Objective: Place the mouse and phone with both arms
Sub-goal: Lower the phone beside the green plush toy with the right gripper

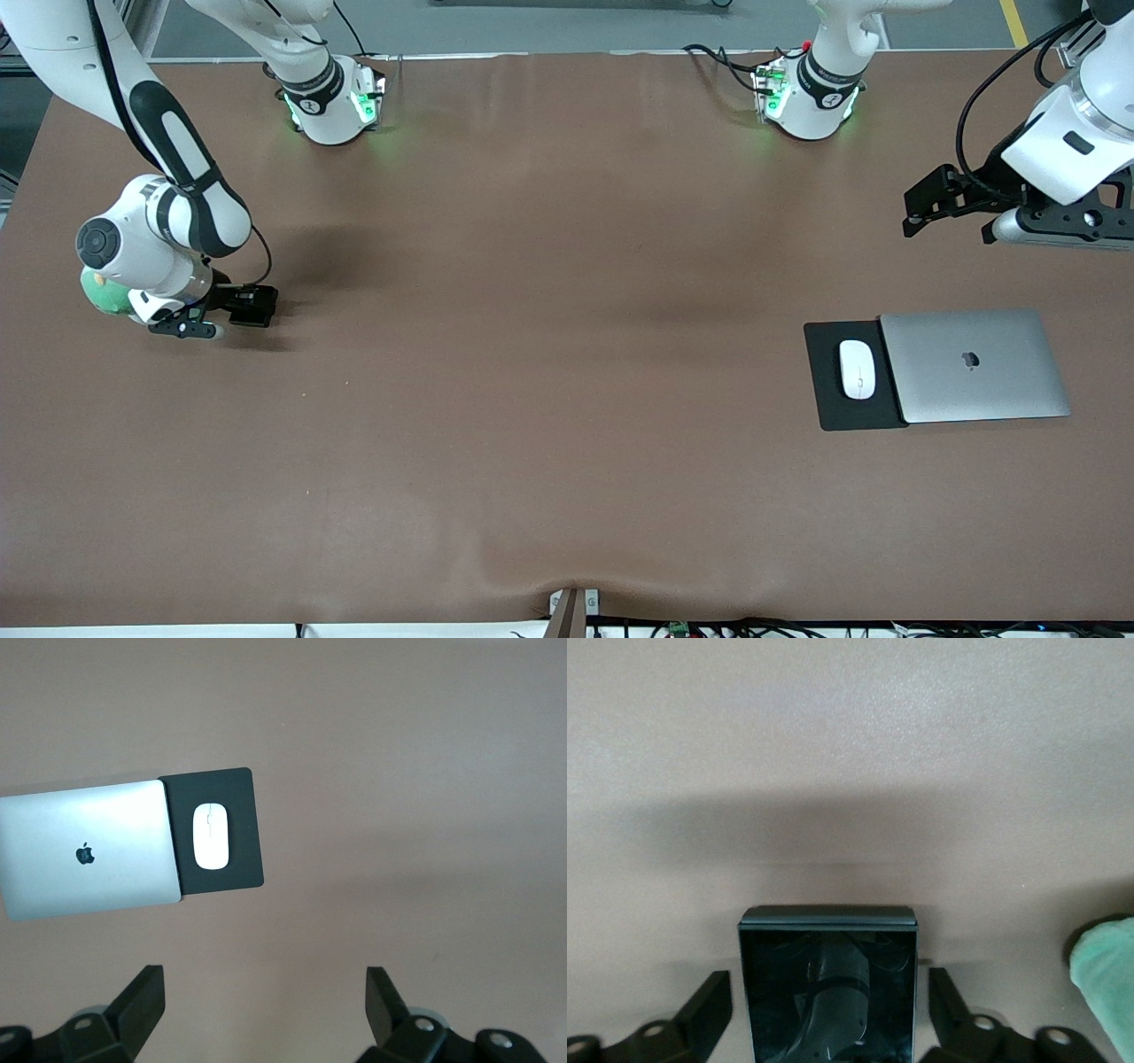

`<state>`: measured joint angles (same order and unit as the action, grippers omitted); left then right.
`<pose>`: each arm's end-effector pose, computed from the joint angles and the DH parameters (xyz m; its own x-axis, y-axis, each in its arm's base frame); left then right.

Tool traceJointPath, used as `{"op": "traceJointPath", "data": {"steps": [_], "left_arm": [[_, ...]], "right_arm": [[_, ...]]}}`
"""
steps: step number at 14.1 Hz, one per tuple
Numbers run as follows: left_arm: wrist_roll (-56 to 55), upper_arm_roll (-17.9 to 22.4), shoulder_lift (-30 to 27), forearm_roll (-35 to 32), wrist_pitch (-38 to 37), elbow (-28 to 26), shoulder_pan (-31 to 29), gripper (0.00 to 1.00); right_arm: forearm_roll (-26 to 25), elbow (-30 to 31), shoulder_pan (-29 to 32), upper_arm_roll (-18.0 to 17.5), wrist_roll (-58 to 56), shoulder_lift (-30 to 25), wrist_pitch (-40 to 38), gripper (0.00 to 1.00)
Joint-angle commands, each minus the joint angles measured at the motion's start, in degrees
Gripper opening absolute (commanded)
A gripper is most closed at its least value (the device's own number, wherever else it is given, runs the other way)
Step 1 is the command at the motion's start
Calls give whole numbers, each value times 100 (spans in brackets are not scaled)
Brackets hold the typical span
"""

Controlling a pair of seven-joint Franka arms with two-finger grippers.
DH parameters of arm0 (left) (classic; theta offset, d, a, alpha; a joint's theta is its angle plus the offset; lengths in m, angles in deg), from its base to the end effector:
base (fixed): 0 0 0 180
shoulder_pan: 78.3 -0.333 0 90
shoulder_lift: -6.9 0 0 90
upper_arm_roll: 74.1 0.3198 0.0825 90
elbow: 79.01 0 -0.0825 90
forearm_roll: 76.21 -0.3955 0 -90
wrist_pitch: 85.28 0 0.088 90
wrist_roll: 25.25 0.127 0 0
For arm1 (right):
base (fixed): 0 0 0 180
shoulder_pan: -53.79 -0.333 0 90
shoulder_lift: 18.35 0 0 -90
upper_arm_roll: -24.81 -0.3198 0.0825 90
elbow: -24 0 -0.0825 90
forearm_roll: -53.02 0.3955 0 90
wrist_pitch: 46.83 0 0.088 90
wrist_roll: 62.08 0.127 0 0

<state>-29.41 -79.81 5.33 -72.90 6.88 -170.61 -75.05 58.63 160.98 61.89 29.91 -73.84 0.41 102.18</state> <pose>0.5539 -0.0953 0.6137 0.9961 -0.0816 0.0329 -0.0834 -0.9949 0.0576 0.4775 -0.1161 0.1468 0.9882 -0.1061 -0.1104 -0.1106 -0.9932 -0.0350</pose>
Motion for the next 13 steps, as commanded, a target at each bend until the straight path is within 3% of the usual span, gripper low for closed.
{"op": "traceJointPath", "data": {"steps": [1,3,6,13], "left_arm": [[90,70,70,117,-67,116,53,100],[82,53,70,117,-67,108,53,100],[20,53,70,117,-67,116,27,100],[37,97,70,91,-58,151,-8,100]], "right_arm": [[-16,-127,-20,-18,112,-538,-659,100],[-25,-713,-29,-27,253,-856,-1624,100],[-95,-2022,-160,-18,297,-848,-2961,100],[-419,-4212,-257,-35,402,-830,-5177,100]]}}
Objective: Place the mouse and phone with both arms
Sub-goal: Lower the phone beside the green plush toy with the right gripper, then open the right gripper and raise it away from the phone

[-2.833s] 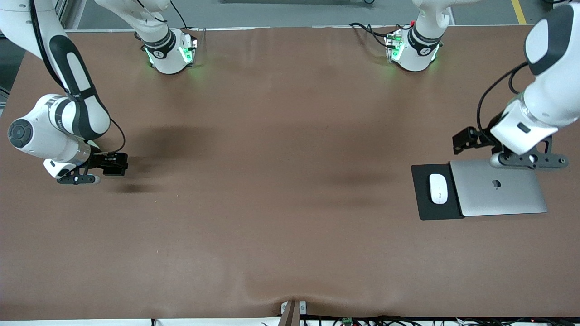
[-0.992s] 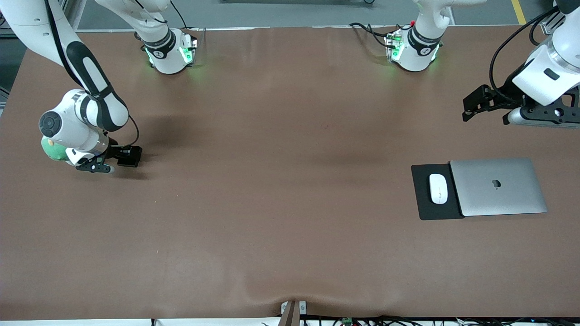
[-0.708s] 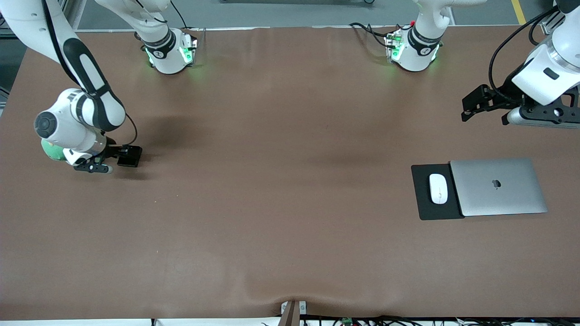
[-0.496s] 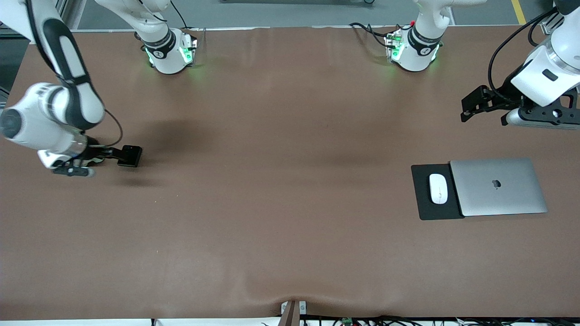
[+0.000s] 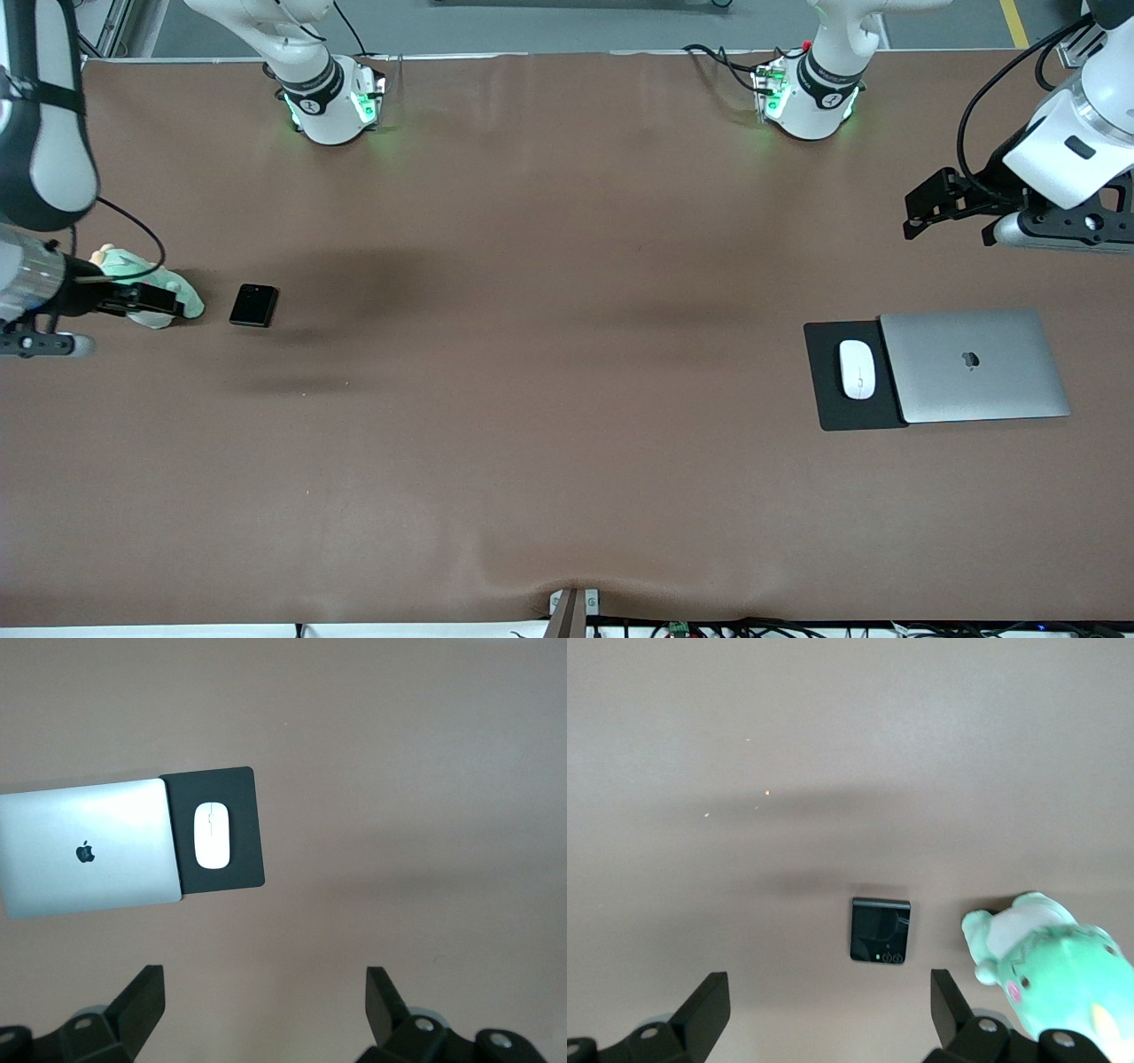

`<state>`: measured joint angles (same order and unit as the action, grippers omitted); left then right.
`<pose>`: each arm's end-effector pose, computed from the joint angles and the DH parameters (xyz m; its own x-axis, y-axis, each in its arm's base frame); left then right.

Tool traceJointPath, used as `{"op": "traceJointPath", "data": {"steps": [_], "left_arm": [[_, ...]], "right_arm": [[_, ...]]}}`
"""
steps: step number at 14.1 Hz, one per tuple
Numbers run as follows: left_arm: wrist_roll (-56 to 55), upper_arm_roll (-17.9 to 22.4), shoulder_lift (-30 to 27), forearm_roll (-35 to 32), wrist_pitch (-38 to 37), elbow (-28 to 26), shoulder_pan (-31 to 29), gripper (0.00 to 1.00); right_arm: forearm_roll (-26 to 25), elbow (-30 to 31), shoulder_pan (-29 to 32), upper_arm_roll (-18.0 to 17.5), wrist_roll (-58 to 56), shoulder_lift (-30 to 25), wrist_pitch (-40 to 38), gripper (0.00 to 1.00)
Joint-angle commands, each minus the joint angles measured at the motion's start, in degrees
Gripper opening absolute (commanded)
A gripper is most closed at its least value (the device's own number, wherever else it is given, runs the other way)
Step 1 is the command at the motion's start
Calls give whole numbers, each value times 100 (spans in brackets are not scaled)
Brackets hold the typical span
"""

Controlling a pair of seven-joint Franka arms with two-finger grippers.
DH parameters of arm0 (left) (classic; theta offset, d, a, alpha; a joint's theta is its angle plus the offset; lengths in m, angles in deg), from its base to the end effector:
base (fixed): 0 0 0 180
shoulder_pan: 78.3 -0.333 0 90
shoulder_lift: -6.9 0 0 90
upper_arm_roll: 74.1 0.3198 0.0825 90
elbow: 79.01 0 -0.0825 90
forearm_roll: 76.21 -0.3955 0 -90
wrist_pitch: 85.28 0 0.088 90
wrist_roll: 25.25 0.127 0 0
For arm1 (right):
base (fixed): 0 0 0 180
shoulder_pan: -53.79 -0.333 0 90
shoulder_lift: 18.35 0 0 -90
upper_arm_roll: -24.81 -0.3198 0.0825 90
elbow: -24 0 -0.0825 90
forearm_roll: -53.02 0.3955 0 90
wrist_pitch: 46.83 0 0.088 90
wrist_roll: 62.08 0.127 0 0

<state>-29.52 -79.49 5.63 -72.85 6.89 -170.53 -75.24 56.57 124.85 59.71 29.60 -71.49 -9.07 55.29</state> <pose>0.5562 -0.0905 0.6115 0.9971 -0.0708 0.0290 -0.0724 -0.9956 0.0589 0.5933 -0.1034 0.4391 0.9909 -0.0351 -0.1298 -0.0440 -0.9968 -0.0668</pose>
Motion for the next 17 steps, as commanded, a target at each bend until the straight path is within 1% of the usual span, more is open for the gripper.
{"op": "traceJointPath", "data": {"steps": [1,3,4,5,7,10,13,15,17], "left_arm": [[40,73,40,86,-59,152,11,100],[49,73,40,68,-59,161,2,100],[66,73,31,68,-59,161,2,100],[49,73,31,68,-59,178,11,100],[-4,73,22,59,-59,213,11,100],[13,73,31,59,-59,214,11,100],[40,73,31,59,-59,213,2,100],[40,73,31,59,-59,213,2,100],[49,73,22,59,-59,213,2,100]], "right_arm": [[-388,-862,-125,-4,176,118,-735,100],[-434,-1285,-223,-4,377,92,-1272,100],[-434,-1417,-266,-4,518,48,-1457,100],[-451,-1410,-345,-4,528,-109,-1485,100],[-618,-1322,-416,-13,476,-408,-1502,100],[-627,-936,-408,-13,440,-970,-1441,100],[-592,-935,-478,-13,449,-1375,-1493,100],[-592,-900,-565,-13,501,-1394,-1424,100],[-557,-594,-513,4,493,-1393,-1109,100]]}}
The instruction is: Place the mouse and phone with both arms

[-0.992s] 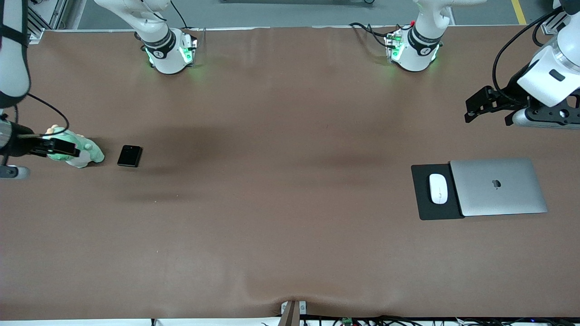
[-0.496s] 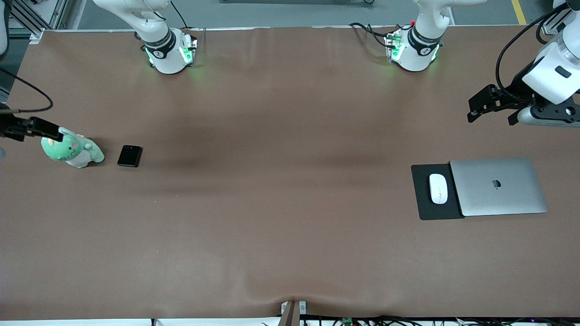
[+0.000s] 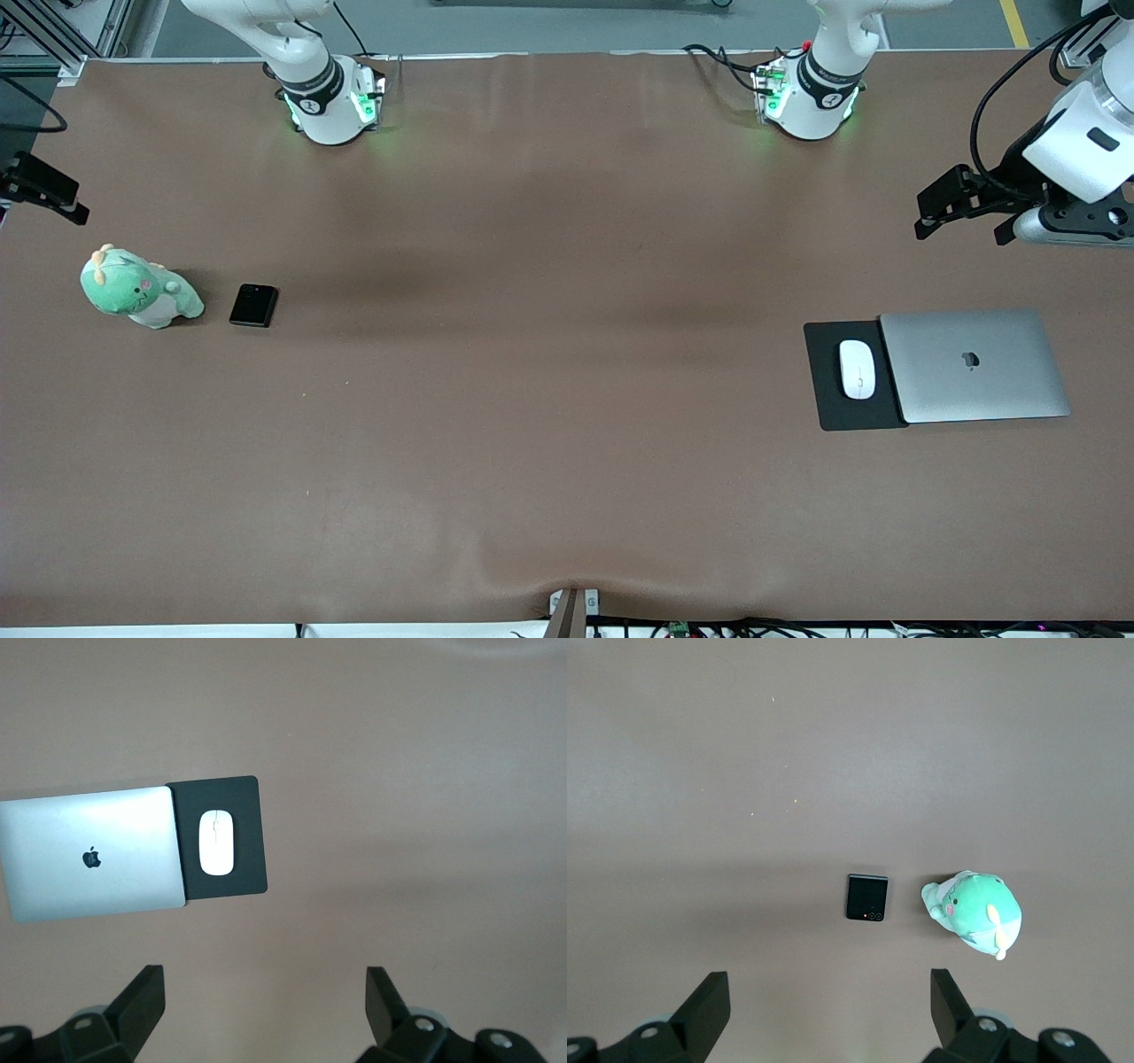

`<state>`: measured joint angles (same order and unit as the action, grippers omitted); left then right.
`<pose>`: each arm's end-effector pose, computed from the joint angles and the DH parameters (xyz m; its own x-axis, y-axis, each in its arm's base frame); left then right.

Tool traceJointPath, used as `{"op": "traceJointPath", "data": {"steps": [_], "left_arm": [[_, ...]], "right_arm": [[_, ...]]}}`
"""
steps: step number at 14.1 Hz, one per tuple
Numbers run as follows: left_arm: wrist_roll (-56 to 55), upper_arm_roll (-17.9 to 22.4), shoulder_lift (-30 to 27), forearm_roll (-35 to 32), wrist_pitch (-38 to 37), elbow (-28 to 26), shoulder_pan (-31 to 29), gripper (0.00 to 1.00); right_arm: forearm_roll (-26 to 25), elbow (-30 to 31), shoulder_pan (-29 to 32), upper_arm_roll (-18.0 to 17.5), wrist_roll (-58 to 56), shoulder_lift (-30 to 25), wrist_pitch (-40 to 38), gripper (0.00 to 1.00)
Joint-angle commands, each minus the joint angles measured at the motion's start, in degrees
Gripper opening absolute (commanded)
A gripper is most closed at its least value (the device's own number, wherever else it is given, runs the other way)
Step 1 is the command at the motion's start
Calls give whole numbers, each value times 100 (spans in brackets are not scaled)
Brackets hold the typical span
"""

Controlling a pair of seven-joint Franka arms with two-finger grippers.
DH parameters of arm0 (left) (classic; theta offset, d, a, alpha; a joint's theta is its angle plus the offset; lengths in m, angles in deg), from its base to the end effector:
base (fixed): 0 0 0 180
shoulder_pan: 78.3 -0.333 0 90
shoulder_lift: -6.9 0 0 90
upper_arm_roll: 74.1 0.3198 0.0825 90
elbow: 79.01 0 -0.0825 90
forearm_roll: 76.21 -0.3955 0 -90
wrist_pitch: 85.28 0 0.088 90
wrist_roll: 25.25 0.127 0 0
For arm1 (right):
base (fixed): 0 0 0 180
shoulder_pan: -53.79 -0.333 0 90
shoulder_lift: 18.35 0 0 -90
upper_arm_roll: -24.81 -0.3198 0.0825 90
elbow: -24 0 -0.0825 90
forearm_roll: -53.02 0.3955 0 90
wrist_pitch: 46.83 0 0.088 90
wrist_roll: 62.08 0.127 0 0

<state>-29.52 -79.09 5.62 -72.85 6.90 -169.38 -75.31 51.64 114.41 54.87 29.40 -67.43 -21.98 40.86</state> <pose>0.5577 -0.0860 0.6214 0.9968 -0.0625 0.0494 -0.0655 -0.9960 0.0605 0.5393 -0.0582 0.6363 0.9999 -0.0065 0.0138 -0.0068 -0.9998 0.0204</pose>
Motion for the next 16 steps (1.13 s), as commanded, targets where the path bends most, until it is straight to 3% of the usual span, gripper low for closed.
{"op": "traceJointPath", "data": {"steps": [1,7,11,16], "left_arm": [[22,34,22,51,-59,99,8,100],[31,25,22,-2,-68,3,26,100],[5,-1,31,-11,-68,2,35,100],[-13,-10,40,-11,-60,-15,44,100]], "right_arm": [[-63,556,-38,24,70,-146,415,100],[-54,540,-73,41,87,-121,416,100],[-28,-58,-126,-2,367,-121,-234,100],[33,-14,-144,15,430,-77,-67,100]]}}
